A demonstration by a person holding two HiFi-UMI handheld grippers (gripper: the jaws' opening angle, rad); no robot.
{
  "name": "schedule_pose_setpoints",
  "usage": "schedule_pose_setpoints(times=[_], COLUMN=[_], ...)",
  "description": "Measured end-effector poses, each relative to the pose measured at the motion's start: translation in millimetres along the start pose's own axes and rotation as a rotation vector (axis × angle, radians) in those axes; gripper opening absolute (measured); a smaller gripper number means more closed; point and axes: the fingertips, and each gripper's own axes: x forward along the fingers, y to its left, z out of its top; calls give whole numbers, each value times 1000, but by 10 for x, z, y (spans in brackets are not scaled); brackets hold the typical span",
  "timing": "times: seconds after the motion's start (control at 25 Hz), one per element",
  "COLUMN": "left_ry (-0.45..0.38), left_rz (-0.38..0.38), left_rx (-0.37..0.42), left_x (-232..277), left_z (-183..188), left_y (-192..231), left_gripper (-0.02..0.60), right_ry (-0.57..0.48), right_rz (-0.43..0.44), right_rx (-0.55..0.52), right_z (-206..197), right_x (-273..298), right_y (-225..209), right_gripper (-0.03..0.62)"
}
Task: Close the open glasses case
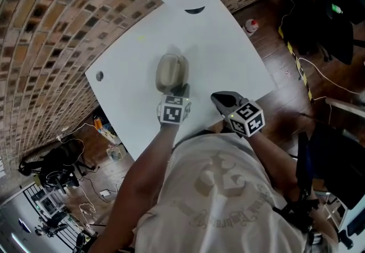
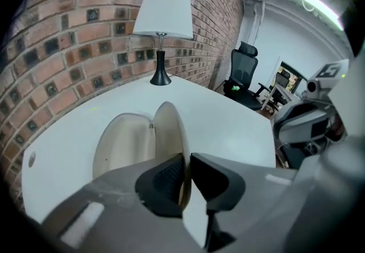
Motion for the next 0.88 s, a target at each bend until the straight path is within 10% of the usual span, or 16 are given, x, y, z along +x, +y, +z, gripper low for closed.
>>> schedule_pose_setpoints(times=[0.52, 0.88], left_ry=[-90, -144], left_rz=[-520, -545], left_rx=[-396, -464], left_x=[-370, -409], left_z=[-60, -130], left_y=[-662, -428], left_gripper=[34, 59], right_ry=[2, 21], right_rz=[9, 20], right_rx=[-15, -17], right_z=[16, 8], right_x=[57, 124], right_y=[83, 134], right_gripper=[11, 9])
